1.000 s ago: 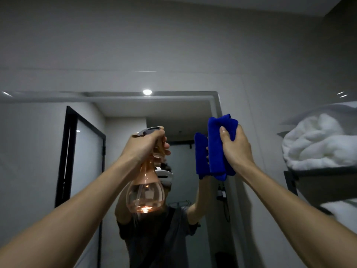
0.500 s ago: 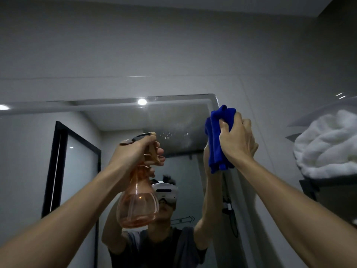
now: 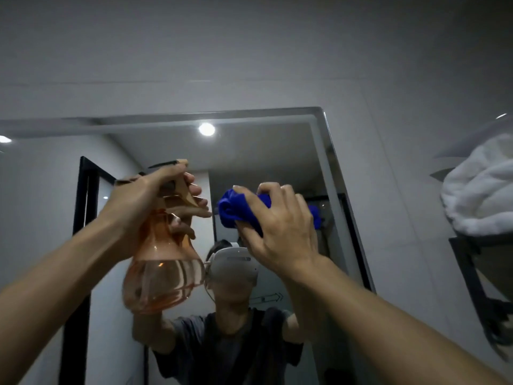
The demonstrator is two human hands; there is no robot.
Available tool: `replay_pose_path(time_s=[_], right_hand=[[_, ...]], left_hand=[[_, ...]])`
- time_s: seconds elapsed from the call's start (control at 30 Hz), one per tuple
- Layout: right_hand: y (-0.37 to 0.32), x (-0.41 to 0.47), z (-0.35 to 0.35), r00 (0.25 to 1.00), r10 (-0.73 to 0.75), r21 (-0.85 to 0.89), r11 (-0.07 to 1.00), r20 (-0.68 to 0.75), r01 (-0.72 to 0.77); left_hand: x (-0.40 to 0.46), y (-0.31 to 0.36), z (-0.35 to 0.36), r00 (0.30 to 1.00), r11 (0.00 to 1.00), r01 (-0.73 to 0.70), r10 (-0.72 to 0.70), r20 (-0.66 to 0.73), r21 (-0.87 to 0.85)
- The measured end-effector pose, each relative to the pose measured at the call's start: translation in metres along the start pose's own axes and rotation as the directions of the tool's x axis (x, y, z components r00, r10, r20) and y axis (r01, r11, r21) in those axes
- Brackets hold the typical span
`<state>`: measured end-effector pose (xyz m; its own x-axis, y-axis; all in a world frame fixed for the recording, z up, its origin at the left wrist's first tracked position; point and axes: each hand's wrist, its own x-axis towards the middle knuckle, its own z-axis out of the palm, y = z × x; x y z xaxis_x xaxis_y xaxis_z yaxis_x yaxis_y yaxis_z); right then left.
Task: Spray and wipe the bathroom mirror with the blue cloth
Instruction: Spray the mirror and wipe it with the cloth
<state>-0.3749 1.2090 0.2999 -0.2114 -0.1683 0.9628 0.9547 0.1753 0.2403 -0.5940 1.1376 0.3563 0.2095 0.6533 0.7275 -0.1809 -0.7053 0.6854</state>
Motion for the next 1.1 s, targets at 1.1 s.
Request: replay_pose_path(time_s=[1.1], right_hand=[[0.041,0.004,-0.009,0.999,-0.035,-0.020,0.999,-0.036,0.034]], left_hand=[[0.027,-0.022,0.003,0.993,0.999,-0.005,0.011,-0.121,0.051]])
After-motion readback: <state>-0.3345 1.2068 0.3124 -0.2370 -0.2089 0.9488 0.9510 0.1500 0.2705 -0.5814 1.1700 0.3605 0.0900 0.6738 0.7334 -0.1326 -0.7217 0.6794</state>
